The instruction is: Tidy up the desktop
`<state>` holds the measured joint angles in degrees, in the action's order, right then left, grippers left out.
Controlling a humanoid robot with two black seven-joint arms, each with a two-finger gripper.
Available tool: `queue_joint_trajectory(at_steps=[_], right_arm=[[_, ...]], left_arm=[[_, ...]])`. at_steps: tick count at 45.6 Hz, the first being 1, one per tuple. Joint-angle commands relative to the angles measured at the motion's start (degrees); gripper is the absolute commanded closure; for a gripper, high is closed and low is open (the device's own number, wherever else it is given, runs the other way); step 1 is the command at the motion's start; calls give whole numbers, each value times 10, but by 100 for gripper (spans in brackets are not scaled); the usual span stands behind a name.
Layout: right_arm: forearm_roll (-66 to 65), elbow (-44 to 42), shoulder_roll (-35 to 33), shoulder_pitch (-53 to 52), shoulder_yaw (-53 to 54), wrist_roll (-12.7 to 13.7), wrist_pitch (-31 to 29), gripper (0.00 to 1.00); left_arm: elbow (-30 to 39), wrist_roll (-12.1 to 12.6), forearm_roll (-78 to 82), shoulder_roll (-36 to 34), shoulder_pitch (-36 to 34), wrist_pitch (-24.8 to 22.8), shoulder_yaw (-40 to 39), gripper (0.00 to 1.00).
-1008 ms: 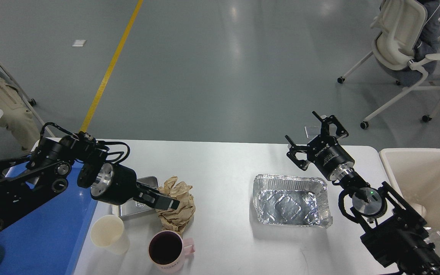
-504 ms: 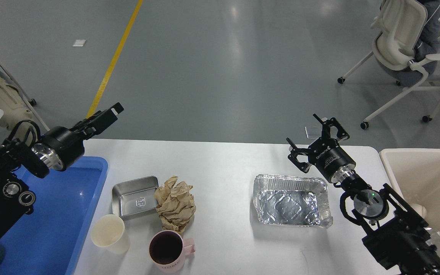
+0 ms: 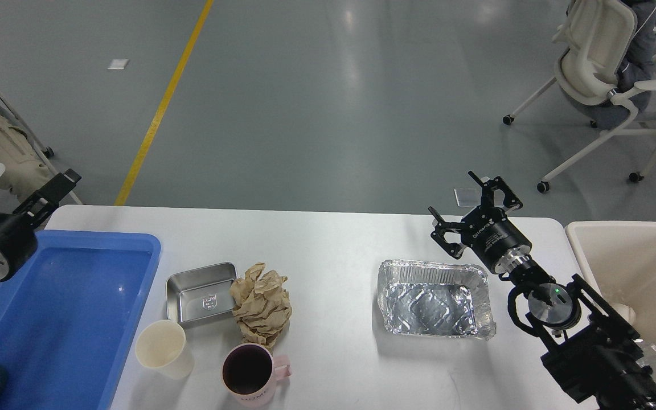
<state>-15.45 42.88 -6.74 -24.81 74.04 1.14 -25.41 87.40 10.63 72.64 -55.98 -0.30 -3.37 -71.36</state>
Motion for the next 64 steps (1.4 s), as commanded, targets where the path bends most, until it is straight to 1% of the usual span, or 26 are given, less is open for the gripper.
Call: queue_joint_trajectory(at_steps=[1,7,12,13,18,22,28,30,33,36,40,44,46,52,54,58,60,64], right_arm=[[-1,-1,1,2,-11,0,1,0],[-1,-1,5,2,-15,0,3,0],[-1,-1,3,2,-17,0,4,0],[-1,-1,2,2,-17,0,4,0],[-1,-1,1,1,-17,0,4,0],[-1,0,1,1,-18,0,4,0],[-1,0,-3,2,-17,0,4,0],[-1,0,-4,2,-17,0,4,0],[-1,1,-4,2,-17,0,4,0],[-1,1,-3,1,-17,0,4,0],[-1,5,-4,2,-17,0,4,0],[0,6,-3,1,-17,0,4,0],[-1,10,-3,1,-17,0,4,0],[-1,19,-2,1,-16,0,9,0],[0,26,-3,1,-17,0,11,0],[0,36,-3,1,-17,0,16,0],[-1,38,-3,1,-17,0,17,0],[-1,40,-2,1,-17,0,18,0]], left_arm=[[1,-6,-38,-96,26,-36,3,13],[1,-11,-60,-188,28,-58,3,10],[0,-12,-111,-251,28,-87,-2,7],[0,-12,-131,-266,28,-95,-4,5],[0,-12,-194,-289,24,-114,-5,3],[1,-11,-217,-289,24,-110,-6,3],[0,-13,-218,-279,23,-106,-8,3],[0,-19,-218,-267,23,-107,-13,3],[-4,-36,-212,-243,24,-106,-18,3],[-3,-50,-206,-233,25,-110,-10,3],[-2,-54,-177,-232,28,-129,-8,3],[-2,-55,-129,-223,22,-182,-6,3],[-3,-55,-90,-201,2,-218,-6,3],[-20,-57,6,-129,-80,-284,-2,3],[-22,-62,23,-114,-99,-312,1,3],[-21,-82,38,-92,-136,-365,10,3],[-20,-90,46,-78,-158,-384,23,3],[-15,-96,72,-53,-213,-411,68,3]])
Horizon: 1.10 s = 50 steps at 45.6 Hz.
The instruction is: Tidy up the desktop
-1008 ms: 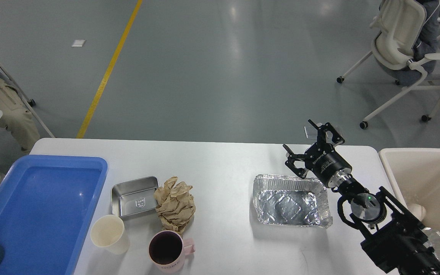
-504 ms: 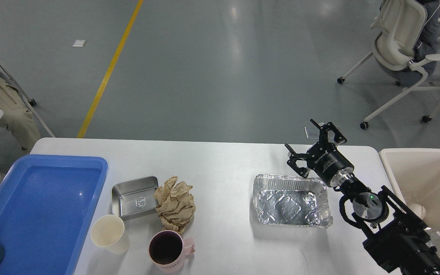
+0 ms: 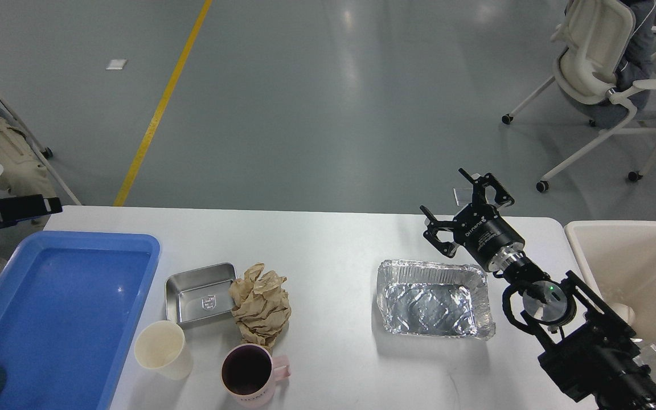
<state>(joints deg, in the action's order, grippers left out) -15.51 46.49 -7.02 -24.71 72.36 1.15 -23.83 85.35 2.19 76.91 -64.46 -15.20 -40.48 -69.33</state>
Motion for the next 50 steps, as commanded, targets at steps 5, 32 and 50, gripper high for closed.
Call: queue_joint_trajectory(at_steps=[5,32,50], right_arm=[[0,4,2,-1,0,0,2,0],[0,19,5,7,-2,-1,-1,0],[0,31,4,9,-1,0,-2,0]], left_arm=[[16,-11,42,51,-131,-72,119,3],[17,-10,174,309,-402,-131,539,6],[19,-10,190,371,-423,-133,617,9]])
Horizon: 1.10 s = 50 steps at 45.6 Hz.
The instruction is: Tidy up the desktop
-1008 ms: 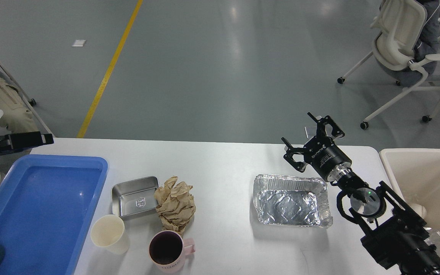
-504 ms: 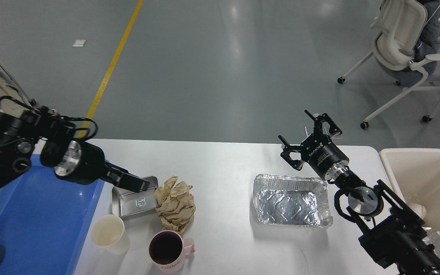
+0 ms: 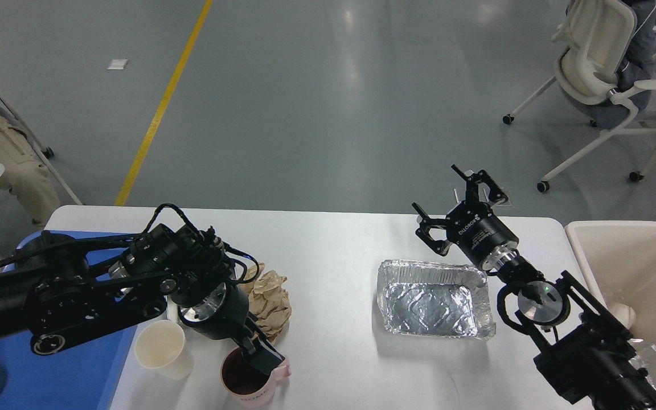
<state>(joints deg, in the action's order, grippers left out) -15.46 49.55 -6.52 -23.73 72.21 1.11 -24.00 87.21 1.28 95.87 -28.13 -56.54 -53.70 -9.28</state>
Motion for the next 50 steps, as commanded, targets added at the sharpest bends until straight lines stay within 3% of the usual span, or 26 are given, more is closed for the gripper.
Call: queue_joint_trajectory(at_steps=[1,25,29,41,47,50], right_arm=[[0,0,-1,-1,0,0,0,0],[0,0,-3,-2,3,-1,0,0],[0,1,-3,0,6,-1,0,0],[0,5,-9,2,11,-1,-1,0],[0,6,-11,4,11,-1,-2,0],[0,6,-11,5,11,-3,-2,0]], left_arm=[[1,-1,0,8,-9,-1,19,9],[5,0,0,33,-5,-13,61,9],[4,0,0,34,0,-13,63,13],[-11,-1,0,33,-2,-13,112,35],[-24,-2,0,39,-3,-13,120,68],[-29,-3,0,41,-3,-13,120,78]])
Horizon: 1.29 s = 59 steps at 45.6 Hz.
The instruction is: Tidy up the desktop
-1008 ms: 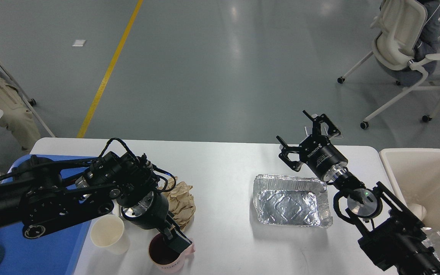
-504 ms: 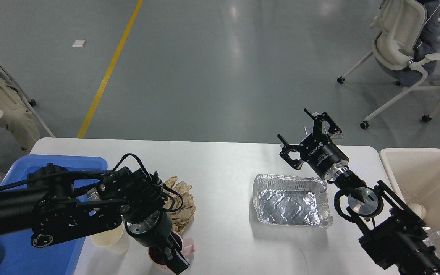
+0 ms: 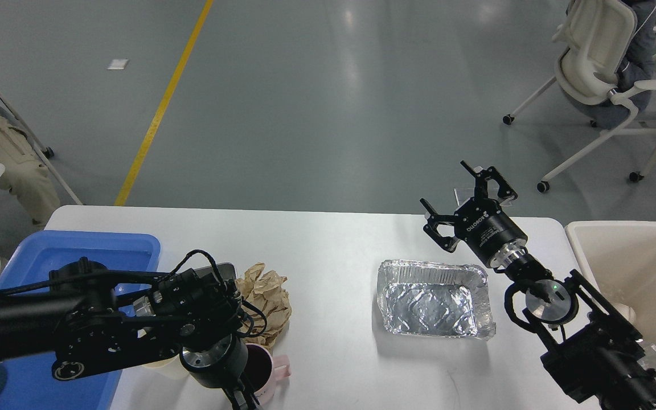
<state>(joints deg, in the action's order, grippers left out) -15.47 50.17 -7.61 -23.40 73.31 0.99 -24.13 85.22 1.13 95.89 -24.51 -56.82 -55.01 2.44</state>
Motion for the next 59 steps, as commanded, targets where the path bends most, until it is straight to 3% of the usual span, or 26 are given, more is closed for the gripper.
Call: queue_joint_trajectory(at_steps=[1,7,13,19,26,44,59], right_arm=[[0,0,0,3,0,-3,0,0],[1,0,0,3,0,-3,-1,0],[1,2,0,3,0,-3,-1,0],[0,3,0,3,0,-3,-1,0],[0,3,0,2,0,-3,0,0],[0,1,1,2,0,-3,0,0],[0,-3,5,-7,-2,-3,0,0]], left_arm=[[-9,-2,0,5,-1,0,3,81],[-10,-3,1,4,-3,0,4,94],[-12,-10,30,-1,2,0,4,100],[-15,-52,60,-4,3,1,4,100],[-15,-66,66,-6,2,2,4,100],[-19,-77,76,-7,-6,14,-10,100],[-8,-79,73,5,-31,10,-70,100]])
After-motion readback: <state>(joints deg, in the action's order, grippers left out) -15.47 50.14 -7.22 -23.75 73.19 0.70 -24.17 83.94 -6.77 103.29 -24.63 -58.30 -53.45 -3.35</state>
